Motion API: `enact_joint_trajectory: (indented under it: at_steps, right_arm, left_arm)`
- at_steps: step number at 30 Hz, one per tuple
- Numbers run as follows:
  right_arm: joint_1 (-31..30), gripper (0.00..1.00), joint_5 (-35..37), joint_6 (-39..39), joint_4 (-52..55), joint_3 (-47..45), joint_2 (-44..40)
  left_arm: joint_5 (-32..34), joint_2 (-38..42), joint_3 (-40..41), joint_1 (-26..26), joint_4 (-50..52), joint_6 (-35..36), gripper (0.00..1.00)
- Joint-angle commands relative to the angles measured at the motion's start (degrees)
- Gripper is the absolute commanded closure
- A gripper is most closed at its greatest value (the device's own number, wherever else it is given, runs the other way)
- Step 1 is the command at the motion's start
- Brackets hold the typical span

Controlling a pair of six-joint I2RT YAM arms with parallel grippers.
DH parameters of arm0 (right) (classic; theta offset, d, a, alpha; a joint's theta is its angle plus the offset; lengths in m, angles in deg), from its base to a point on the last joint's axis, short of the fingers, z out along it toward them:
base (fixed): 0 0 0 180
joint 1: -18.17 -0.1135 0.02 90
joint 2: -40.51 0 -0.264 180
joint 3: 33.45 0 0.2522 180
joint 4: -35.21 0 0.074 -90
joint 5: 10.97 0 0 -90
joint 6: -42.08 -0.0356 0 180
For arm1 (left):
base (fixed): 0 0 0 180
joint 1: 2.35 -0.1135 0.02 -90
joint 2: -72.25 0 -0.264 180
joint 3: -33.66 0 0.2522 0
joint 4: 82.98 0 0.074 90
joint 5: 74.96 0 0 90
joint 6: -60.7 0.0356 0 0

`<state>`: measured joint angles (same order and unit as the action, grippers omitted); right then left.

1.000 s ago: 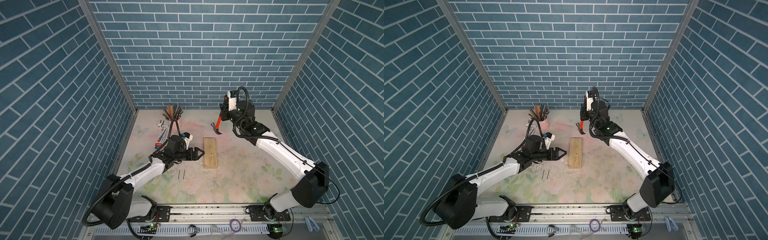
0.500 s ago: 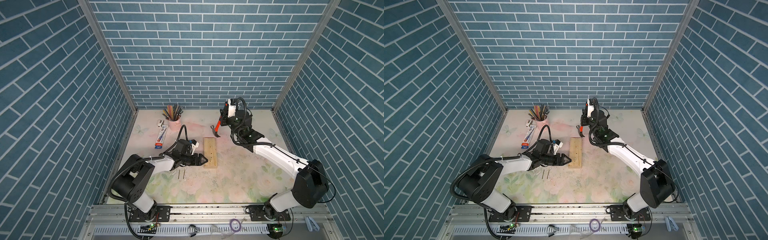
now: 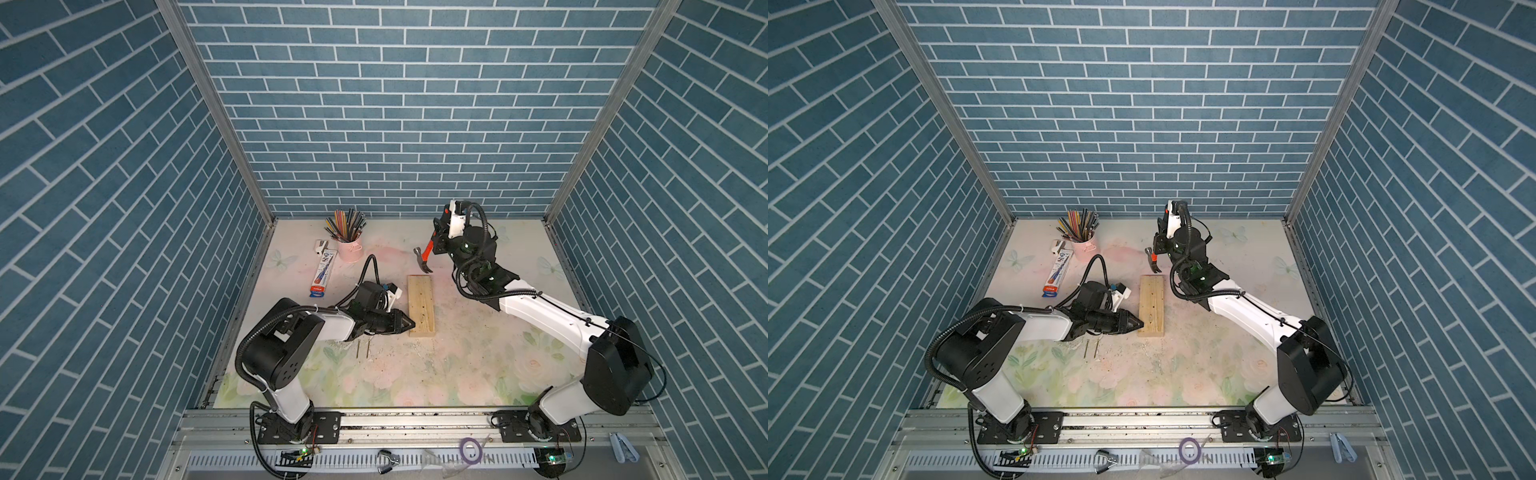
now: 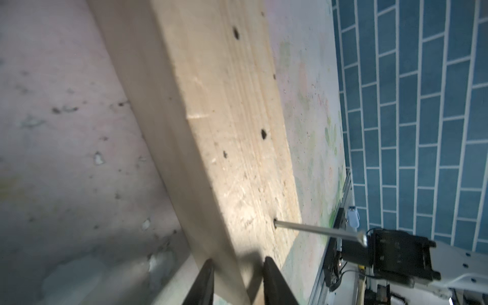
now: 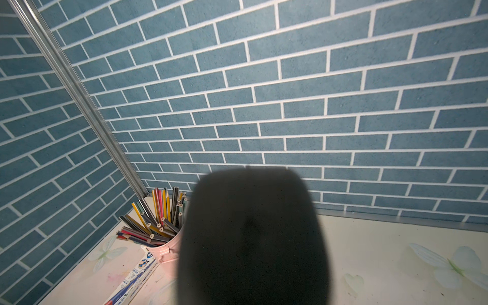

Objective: Use a claw hammer to pull out a nail
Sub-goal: Remove the nail from the mounting plate.

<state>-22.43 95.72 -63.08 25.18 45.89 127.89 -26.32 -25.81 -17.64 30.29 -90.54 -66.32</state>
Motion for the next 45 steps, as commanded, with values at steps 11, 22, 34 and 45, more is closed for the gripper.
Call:
enact_joint_trajectory:
  at_steps: [11,22,34,45]
  right_arm:
    - [-2.16,1.0,9.15,4.96,-27.88,-3.55,6.41]
    - [-3.1,1.0,11.08,7.97,-34.62,-6.13,10.28]
    - [-5.08,1.0,11.85,9.45,-41.24,-10.12,12.04]
    - [-9.64,1.0,17.26,10.55,-45.33,-16.65,11.07]
  left_arm:
    - [0.5,-2.49,0.53,0.49,-0.65,-1.9,0.86]
    - [1.98,-3.43,0.14,0.49,1.34,-3.66,0.86]
    - [4.21,-3.98,-0.25,0.47,3.74,-4.81,0.85]
    - [4.89,-3.98,-0.18,0.47,4.43,-5.41,0.86]
